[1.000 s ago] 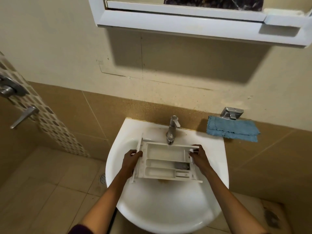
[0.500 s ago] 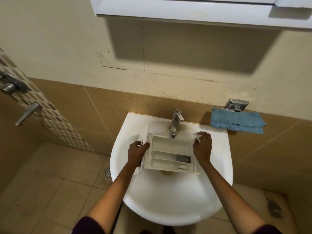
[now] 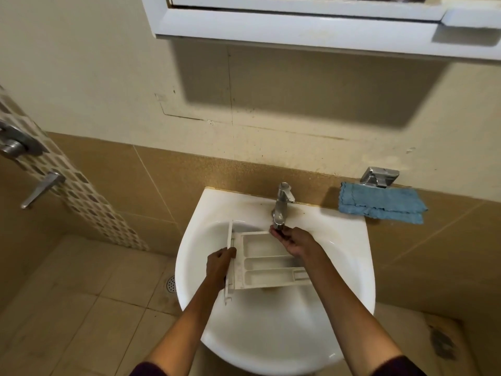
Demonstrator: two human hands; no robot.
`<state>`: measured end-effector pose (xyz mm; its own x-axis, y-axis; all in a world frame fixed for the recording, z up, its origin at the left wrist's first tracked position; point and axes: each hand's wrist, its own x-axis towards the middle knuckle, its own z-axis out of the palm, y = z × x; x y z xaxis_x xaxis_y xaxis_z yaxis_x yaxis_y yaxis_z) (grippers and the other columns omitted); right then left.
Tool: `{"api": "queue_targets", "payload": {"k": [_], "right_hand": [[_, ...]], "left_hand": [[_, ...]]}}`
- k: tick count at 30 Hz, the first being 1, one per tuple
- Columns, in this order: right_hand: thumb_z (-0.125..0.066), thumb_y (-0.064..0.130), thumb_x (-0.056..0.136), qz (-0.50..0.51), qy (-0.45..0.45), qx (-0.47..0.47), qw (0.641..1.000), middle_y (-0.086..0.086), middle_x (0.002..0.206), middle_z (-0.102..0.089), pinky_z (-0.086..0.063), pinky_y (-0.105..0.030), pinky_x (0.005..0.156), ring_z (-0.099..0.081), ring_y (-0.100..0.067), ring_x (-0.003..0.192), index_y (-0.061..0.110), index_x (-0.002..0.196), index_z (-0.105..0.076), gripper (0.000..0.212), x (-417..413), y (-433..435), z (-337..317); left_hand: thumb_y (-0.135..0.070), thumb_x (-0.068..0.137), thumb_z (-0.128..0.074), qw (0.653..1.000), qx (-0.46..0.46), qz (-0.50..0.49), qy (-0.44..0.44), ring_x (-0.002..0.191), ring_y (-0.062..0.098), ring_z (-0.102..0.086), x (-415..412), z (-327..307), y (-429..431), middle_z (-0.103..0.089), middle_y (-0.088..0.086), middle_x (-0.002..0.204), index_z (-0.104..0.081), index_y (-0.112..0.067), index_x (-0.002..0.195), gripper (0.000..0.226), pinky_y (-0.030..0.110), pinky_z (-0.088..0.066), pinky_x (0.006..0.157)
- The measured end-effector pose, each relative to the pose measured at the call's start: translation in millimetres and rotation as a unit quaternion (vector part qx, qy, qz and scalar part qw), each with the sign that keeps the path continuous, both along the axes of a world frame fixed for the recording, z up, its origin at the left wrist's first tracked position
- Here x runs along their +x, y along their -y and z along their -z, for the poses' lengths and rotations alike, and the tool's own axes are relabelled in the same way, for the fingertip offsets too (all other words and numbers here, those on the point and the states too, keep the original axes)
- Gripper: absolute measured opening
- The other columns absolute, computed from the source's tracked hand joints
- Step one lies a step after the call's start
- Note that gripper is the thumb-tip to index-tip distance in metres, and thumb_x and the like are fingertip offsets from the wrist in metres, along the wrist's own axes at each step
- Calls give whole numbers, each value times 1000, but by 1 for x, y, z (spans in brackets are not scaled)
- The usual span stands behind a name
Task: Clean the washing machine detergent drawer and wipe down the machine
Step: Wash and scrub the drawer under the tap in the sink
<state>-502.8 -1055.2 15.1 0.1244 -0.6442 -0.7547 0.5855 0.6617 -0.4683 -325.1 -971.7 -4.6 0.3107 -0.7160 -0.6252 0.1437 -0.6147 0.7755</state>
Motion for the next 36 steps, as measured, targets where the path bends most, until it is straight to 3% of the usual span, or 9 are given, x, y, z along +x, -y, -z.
{"api": "queue_targets", "payload": {"k": [3, 6, 10, 13, 17, 21, 25, 32, 36], "right_hand": [[-31, -18, 92, -111, -58, -15, 992, -21, 72, -62, -43, -36, 102, -61, -32, 81, -18, 99, -55, 24, 5, -13, -4], [-36, -16, 91, -294, -162, -65, 940, -17, 71, -66, -58, -23, 64, -67, -22, 61, -21, 105, -56, 25, 13, -31, -15], [-43, -16, 88, -215, -306, -71, 925, -14, 59, -58, -52, -21, 45, -58, -18, 44, -24, 105, -56, 23, 3, -10, -11], [-48, -10, 87, -129, -327, -78, 933, -13, 70, -58, -50, -18, 53, -56, -19, 59, -19, 105, -59, 23, -7, -1, -8], [-34, -17, 91, -96, -125, -60, 986, -19, 70, -61, -49, -35, 94, -58, -28, 67, -24, 108, -52, 26, -2, -8, -9], [-33, -15, 92, -343, -128, -40, 930, -19, 71, -67, -58, -27, 65, -67, -27, 68, -23, 102, -54, 25, 0, -26, -20], [-32, -15, 90, -271, -271, -45, 922, -14, 58, -55, -47, -17, 45, -55, -19, 50, -11, 66, -51, 31, -1, -13, -19], [-28, -15, 94, -8, -5, 1, 1000, -24, 86, -54, -35, -43, 105, -49, -38, 116, -15, 92, -53, 25, 4, -11, -1], [-30, -15, 94, -80, -13, 1, 997, -28, 109, -56, -49, -31, 95, -46, -43, 123, -18, 93, -55, 25, 20, -20, -11]], "left_hand": [[-6, 84, -55, 1000, -14, 0, -7, 66, 25, -52, 0, 1, -1, -55, 11, 70, -57, -7, 68, 16, 30, -46, 65], [-4, 85, -52, 999, -30, 7, -17, 66, 23, -56, 0, -5, 1, -59, 9, 71, -60, -10, 72, 16, 29, -47, 61], [-3, 85, -51, 999, -32, 6, -19, 63, 22, -54, 1, -6, 3, -57, 8, 67, -59, -10, 70, 19, 28, -46, 59], [-3, 84, -53, 999, -34, 7, -16, 63, 22, -54, 4, -3, 3, -57, 8, 67, -58, -10, 67, 19, 29, -46, 61], [-4, 85, -55, 999, -44, 15, 1, 65, 22, -55, 6, 0, 2, -59, 7, 69, -58, -12, 68, 19, 31, -48, 66], [-3, 84, -55, 999, -48, 8, 3, 65, 24, -54, 7, 1, 4, -58, 7, 67, -56, -10, 66, 19, 30, -47, 65], [-5, 84, -56, 999, -50, 13, 5, 71, 25, -57, 9, 1, 4, -60, 8, 74, -59, -6, 78, 7, 39, -50, 76], [-5, 84, -57, 999, -23, 15, -40, 66, 25, -57, 7, 1, 0, -59, 11, 71, -61, -3, 74, 11, 29, -50, 63], [-6, 85, -55, 998, -13, 19, -51, 65, 25, -58, 4, -3, -3, -60, 11, 72, -62, -7, 75, 12, 28, -49, 58]]}}
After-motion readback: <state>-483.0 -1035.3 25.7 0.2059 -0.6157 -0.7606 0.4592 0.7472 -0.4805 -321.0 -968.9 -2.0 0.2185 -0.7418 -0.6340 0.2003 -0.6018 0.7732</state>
